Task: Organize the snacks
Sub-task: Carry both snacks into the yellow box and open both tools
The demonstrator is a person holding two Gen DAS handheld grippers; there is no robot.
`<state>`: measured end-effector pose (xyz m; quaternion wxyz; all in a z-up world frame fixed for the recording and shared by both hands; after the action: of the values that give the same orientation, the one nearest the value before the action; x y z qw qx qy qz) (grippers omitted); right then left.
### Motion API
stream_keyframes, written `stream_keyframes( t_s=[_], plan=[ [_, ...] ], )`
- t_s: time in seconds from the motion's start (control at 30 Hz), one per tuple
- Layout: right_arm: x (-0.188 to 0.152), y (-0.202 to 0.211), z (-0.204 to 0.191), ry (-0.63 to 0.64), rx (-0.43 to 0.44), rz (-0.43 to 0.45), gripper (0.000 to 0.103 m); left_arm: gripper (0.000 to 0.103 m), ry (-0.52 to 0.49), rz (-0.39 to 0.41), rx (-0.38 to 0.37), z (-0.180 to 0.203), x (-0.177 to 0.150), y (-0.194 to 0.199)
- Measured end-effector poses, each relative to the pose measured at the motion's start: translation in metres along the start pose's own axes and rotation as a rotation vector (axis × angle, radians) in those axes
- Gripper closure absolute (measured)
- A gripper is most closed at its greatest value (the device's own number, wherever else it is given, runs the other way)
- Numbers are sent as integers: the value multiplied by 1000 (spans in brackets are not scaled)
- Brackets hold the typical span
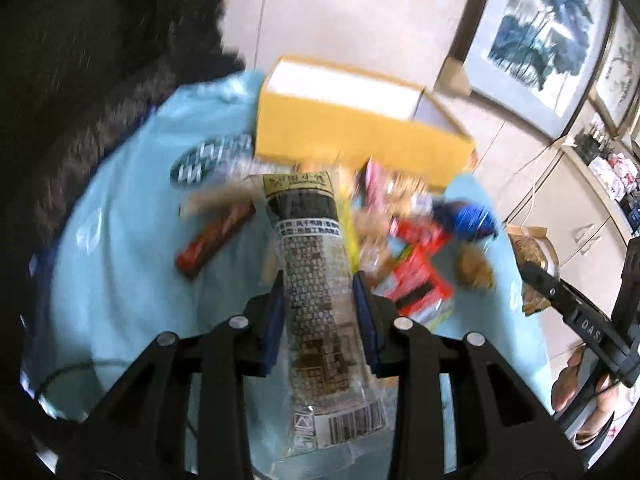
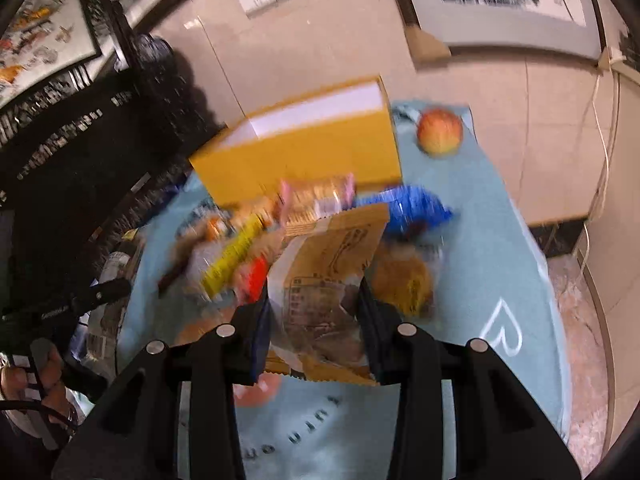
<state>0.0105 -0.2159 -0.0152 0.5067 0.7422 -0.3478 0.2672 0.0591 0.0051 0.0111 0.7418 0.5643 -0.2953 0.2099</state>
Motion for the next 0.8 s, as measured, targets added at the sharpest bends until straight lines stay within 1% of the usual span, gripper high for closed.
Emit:
stream_keyframes(
  t_s=[0.07,0.2,0.33,0.37,0.4,0.47,0.53,0.63,0.73,0.77,0.8],
  plan=[
    [12,5,-5,9,15,30,64,70,-14,40,-9,9,16,8],
    [39,10,-16,31,33,84,64,71,-32,82,-28,26,44,14],
    [70,8,-24,33,57,141,64,70,-66,125,-55,48,80,11],
    [78,6,-26,34,54,163,64,70,-68,134,-54,51,88,10],
    [86,4,-27,37,46,181,64,70,-71,150,-53,55,104,6],
    [106,-10,-28,40,16,221,64,70,-70,178,-52,59,126,0],
    [122,-25,-27,31,-1,239,64,71,-61,184,-57,62,151,-15],
    [146,-61,-24,31,-39,229,64,71,-49,187,-52,67,182,-44],
    [164,-103,-16,26,-83,193,64,71,-45,153,-48,70,210,-88],
    [169,-116,-12,18,-90,180,64,71,-50,144,-44,73,215,-98],
    [174,-136,-5,4,-106,158,63,71,-58,127,-35,73,222,-117]
  ],
)
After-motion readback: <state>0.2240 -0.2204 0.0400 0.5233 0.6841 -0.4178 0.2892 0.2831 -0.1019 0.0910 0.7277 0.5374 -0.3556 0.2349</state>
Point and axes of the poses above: each gripper's, at about its wrist camera, not at the fingertips, and y roughly against the way its jaws point, z to its right, x to its top, the point moved 5 cm from there along -y, roughly the way its jaws point
